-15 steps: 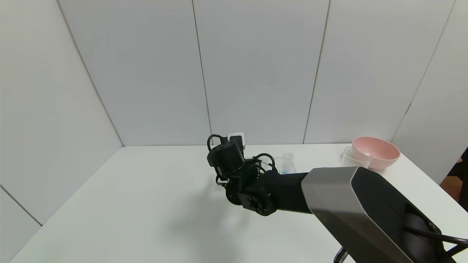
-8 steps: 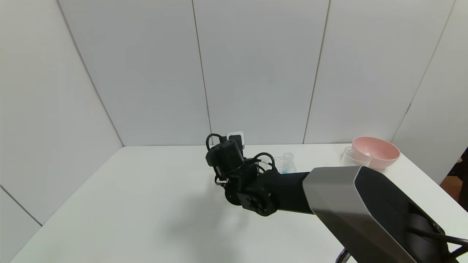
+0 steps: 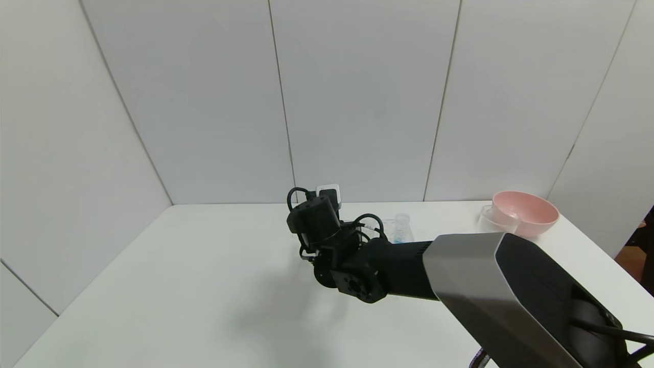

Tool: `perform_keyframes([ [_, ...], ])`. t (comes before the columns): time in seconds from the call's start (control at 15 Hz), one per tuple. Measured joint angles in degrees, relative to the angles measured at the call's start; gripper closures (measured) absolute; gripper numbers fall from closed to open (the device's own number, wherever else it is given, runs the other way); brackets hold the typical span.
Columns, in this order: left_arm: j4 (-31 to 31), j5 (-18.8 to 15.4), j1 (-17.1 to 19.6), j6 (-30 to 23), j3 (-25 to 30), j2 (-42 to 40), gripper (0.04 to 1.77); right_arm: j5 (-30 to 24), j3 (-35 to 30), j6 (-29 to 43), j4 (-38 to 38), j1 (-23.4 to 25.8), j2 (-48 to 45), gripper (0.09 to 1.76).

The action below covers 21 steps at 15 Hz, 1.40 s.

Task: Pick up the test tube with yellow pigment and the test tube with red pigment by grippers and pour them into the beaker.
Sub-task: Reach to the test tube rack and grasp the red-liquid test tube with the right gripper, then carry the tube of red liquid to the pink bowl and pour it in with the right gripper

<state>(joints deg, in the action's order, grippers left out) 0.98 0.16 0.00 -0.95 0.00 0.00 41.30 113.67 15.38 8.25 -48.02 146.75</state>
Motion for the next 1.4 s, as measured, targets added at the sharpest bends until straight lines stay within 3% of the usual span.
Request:
perform_keyframes([
  [1.0,0.00,0.00,0.00,0.00,0.00,0.00,0.09,-2.72,-1.40,-4.52,-11.89,-0.16,-14.12,1.34],
  [1.2,0.00,0.00,0.00,0.00,0.00,0.00,0.09,-6.02,-5.10,-4.50,-13.20,-0.02,-17.92,1.34],
  [1.4,-0.02,0.00,0.00,0.00,0.00,0.00,0.09,-13.19,-14.28,-5.75,-13.12,-0.02,-24.50,1.34],
])
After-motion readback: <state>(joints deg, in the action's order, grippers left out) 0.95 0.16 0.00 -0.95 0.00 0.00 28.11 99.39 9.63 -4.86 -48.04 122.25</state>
